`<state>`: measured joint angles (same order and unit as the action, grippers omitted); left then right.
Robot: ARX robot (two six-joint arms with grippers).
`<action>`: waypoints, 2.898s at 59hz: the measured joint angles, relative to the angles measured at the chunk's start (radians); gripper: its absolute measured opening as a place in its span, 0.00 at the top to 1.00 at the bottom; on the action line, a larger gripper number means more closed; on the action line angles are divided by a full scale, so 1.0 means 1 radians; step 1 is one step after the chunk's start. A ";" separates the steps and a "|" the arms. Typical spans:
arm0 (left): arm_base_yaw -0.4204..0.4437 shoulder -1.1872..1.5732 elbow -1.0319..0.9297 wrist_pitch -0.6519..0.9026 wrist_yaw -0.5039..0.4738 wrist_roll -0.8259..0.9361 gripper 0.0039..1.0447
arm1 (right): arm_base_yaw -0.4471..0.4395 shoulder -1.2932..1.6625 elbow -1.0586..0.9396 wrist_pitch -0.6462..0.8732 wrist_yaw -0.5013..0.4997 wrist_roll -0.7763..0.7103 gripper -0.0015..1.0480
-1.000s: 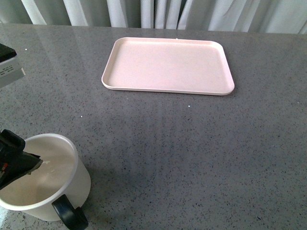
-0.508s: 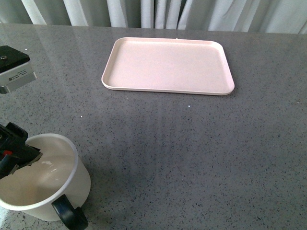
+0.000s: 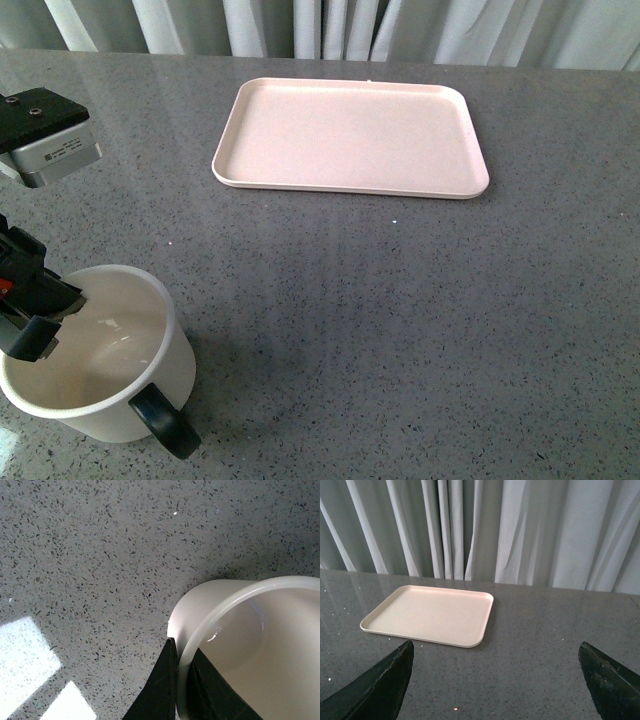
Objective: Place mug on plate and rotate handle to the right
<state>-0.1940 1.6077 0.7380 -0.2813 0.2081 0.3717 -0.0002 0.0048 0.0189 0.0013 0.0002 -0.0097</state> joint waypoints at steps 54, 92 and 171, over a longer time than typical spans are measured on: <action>-0.170 0.290 0.634 -0.198 0.004 -0.028 0.98 | 0.000 0.000 0.000 0.000 0.000 0.000 0.09; -0.195 0.866 1.480 -0.512 0.051 -0.047 0.98 | 0.000 0.000 0.000 0.000 0.000 0.000 0.09; -0.207 1.247 2.147 -0.836 0.034 -0.021 0.98 | 0.000 0.000 0.000 0.000 0.000 0.000 0.09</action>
<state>-0.4007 2.8548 2.8849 -1.1175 0.2424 0.3511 -0.0002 0.0048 0.0189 0.0013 0.0002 -0.0097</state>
